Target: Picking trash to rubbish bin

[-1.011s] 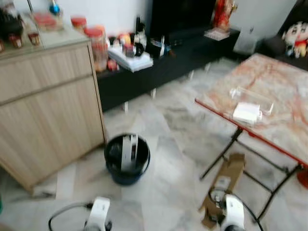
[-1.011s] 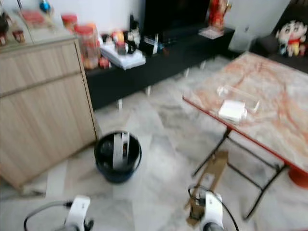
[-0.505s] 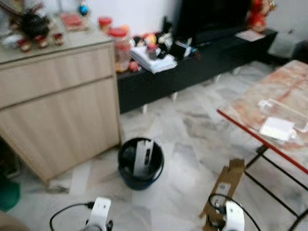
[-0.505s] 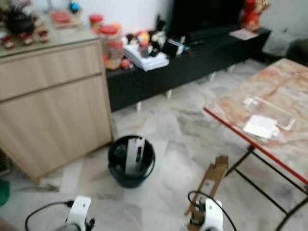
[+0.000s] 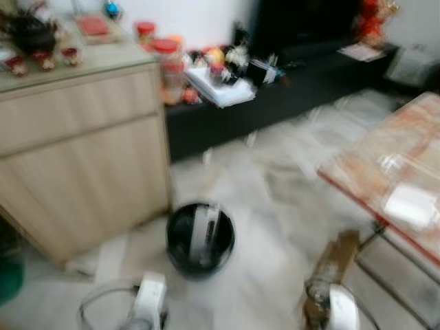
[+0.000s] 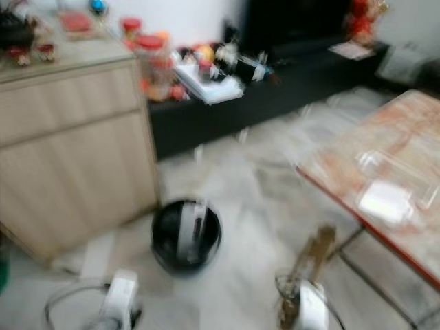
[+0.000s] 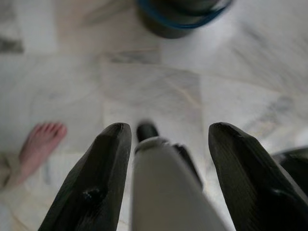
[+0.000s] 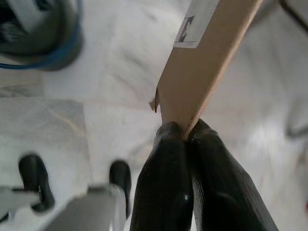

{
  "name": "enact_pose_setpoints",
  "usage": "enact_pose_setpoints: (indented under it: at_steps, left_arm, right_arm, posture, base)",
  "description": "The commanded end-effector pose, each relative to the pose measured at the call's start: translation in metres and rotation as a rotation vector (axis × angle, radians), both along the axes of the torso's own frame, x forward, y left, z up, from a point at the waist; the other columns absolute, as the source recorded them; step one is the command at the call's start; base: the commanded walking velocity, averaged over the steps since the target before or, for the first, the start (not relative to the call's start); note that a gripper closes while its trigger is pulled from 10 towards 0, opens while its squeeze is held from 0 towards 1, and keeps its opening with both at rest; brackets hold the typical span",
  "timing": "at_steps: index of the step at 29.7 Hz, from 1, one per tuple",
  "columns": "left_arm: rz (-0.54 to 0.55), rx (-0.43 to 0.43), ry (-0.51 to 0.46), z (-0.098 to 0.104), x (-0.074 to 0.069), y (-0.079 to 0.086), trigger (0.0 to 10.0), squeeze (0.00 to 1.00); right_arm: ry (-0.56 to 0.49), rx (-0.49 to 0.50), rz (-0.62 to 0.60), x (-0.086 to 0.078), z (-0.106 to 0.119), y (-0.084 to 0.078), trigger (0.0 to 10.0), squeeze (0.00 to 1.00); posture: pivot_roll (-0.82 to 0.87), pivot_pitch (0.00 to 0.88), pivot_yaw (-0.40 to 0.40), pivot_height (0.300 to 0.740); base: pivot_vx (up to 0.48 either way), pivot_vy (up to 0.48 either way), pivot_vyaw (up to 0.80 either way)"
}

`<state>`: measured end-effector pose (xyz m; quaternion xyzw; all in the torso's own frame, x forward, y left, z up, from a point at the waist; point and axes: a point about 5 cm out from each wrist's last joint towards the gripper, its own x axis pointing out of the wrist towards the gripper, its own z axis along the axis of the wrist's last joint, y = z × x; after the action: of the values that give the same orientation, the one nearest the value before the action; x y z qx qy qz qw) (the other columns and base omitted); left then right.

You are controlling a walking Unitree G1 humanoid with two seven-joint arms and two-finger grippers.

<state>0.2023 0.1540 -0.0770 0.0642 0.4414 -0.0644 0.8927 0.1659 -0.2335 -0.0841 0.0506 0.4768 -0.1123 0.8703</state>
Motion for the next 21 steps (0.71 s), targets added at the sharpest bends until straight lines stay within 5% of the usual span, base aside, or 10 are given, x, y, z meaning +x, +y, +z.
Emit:
enact_pose_setpoints:
  at_steps: [1, 21]
  left_arm:
    - [0.013, 0.028, 0.031, -0.0042, -0.0086, 0.0113, 10.0, 0.0]
    - [0.008, 0.027, 0.03, -0.0043, -0.0087, 0.0099, 10.0, 0.0]
  right_arm:
    - [-0.028, 0.013, 0.009, 0.0083, 0.0022, 0.007, 10.0, 0.0]
    - [-0.052, 0.015, -0.015, 0.0134, 0.0057, 0.0026, 10.0, 0.0]
  posture:
    - [0.0, 0.068, -0.122, 0.74]
    - [0.0, 0.045, -0.125, 0.74]
  base:
    - [0.307, 0.0, 0.8]
    - [0.305, 0.0, 0.0]
